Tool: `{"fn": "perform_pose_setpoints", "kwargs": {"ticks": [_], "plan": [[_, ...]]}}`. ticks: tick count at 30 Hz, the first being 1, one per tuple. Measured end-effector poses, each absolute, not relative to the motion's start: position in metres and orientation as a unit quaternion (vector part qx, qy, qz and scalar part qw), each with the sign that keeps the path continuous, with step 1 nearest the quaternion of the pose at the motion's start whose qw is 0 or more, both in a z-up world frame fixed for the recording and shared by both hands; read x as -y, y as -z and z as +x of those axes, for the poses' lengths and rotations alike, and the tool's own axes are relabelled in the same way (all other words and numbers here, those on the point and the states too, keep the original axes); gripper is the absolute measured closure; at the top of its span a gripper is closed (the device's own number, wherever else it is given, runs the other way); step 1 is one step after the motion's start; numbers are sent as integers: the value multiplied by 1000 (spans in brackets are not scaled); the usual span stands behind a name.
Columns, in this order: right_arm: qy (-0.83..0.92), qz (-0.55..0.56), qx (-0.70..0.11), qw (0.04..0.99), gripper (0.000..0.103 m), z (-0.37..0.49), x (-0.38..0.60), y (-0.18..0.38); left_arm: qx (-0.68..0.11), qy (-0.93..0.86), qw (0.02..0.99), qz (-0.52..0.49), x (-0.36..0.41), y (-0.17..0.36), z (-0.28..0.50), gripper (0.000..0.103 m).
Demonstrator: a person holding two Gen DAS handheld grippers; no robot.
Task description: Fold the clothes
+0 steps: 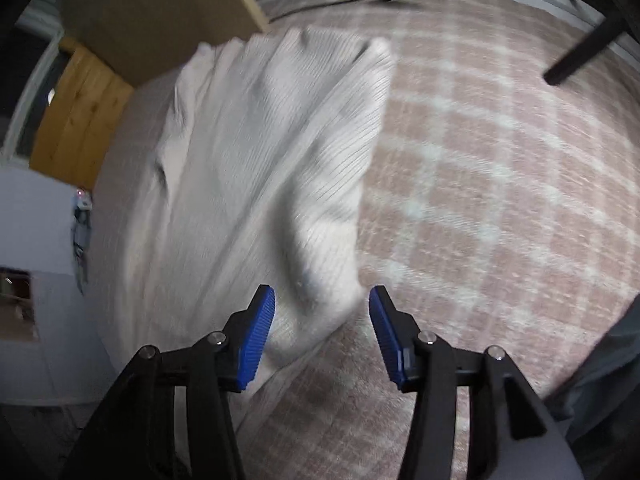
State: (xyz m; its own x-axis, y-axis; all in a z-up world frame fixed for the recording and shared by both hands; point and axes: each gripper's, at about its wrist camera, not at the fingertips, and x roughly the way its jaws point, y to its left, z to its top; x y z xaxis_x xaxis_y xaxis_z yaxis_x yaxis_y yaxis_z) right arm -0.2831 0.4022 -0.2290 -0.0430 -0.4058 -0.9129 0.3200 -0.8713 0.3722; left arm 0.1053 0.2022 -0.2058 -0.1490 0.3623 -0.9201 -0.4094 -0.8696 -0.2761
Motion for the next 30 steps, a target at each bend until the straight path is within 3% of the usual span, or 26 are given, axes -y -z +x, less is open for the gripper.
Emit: {"fn": "perform_pose_setpoints", "kwargs": {"ticks": [2,3,6,7,10,13,15,16,17,18,24,27,28,30], "plan": [[721,644,4,255,65,-276,-390,237,-39,-748,251,-614,-207,219,105,78],[724,642,-18,252,85,-272,-386,240,-42,-745,252,-616,-209,223,106,78],[733,634,-10,247,85,-267,-392,237,-38,-754,245,-608,-210,219,108,83],[734,633,1,246,85,-266,-396,236,-37,-757,243,-606,-211,218,109,90],[729,638,17,248,83,-259,-398,238,-33,-765,236,-598,-212,215,111,89],[725,643,23,246,80,-250,-394,242,-30,-773,228,-591,-213,211,112,70],[723,645,22,247,78,-238,-404,237,-50,-772,225,-593,-220,220,110,70],[722,645,22,250,78,-227,-416,231,-57,-772,224,-592,-220,223,109,75],[721,646,21,250,78,-228,-409,236,-58,-778,224,-584,-218,221,110,91],[721,646,21,251,78,-230,-402,241,-46,-776,219,-590,-213,221,107,98],[723,642,47,250,80,-223,-402,244,7,-783,237,-574,-201,197,114,100],[719,644,55,255,79,-215,-402,244,2,-787,229,-572,-201,194,123,87],[718,645,50,256,72,-210,-402,243,3,-789,222,-573,-199,193,126,78],[719,644,39,259,55,-209,-402,239,6,-793,208,-573,-195,190,131,72]]}}
